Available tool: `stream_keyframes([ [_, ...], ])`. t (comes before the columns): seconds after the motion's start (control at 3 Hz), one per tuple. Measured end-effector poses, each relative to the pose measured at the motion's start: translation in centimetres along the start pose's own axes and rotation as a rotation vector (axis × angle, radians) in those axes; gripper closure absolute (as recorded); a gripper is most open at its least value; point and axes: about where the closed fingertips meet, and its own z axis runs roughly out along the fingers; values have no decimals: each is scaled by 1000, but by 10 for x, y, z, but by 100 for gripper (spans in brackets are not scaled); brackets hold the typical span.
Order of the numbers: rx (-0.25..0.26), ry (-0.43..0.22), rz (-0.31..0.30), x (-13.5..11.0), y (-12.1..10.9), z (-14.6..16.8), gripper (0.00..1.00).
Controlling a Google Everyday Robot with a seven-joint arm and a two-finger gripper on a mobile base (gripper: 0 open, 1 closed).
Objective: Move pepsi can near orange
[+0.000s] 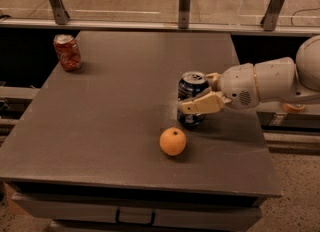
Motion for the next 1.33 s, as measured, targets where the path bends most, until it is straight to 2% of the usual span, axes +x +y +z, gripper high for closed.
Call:
stream_keyframes([
  [0.33, 0, 0, 0, -2, 0, -1, 12],
  [0.67, -18, 15, 19, 6, 6, 3, 0],
  [1.0, -25, 22, 25, 9, 9, 3, 0],
  [1.33, -8, 34, 14, 4, 5, -4, 0],
])
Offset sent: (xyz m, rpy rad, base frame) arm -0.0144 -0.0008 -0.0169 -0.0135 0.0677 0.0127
